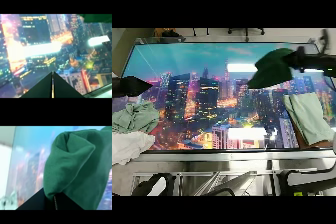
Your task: Fold the shirts.
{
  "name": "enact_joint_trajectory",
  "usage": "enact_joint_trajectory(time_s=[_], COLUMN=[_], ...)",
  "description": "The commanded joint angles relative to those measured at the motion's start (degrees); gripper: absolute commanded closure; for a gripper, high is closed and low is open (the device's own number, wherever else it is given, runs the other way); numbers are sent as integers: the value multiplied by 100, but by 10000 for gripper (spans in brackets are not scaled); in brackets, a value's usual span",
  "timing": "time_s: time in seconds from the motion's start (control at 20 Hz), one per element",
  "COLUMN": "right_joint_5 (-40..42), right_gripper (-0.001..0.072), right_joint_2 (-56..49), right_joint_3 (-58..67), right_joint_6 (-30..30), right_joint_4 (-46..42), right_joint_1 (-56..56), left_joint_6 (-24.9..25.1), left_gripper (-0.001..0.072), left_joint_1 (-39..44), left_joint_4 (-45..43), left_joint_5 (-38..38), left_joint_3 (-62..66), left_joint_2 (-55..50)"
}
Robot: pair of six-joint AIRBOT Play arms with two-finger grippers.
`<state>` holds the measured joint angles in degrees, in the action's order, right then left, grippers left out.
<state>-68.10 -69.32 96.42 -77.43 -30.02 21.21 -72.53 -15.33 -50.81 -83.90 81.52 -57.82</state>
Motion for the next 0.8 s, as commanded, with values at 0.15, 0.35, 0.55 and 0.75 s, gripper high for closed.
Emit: enact_joint_trajectory(time_s=[0.15,0.35,0.55,0.75], right_joint_5=[-610,-1941,-2959,-3580], right_gripper=[691,691,691,691], right_joint_2=[942,977,977,977], right_joint_3=[17,15,0,-162], right_joint_6=[-1596,-2140,-2251,-2245], right_joint_4=[-876,-1698,-2813,-3853], right_joint_1=[2350,3215,3401,3401], left_joint_6=[9,9,9,9], left_gripper=[695,695,695,695], left_joint_1=[-4,-4,-4,-4], left_joint_4=[0,0,0,-2], left_joint_5=[-260,-317,-315,-317], left_joint_3=[-2,-2,-2,-2], left_joint_2=[-2,-2,-2,-2])
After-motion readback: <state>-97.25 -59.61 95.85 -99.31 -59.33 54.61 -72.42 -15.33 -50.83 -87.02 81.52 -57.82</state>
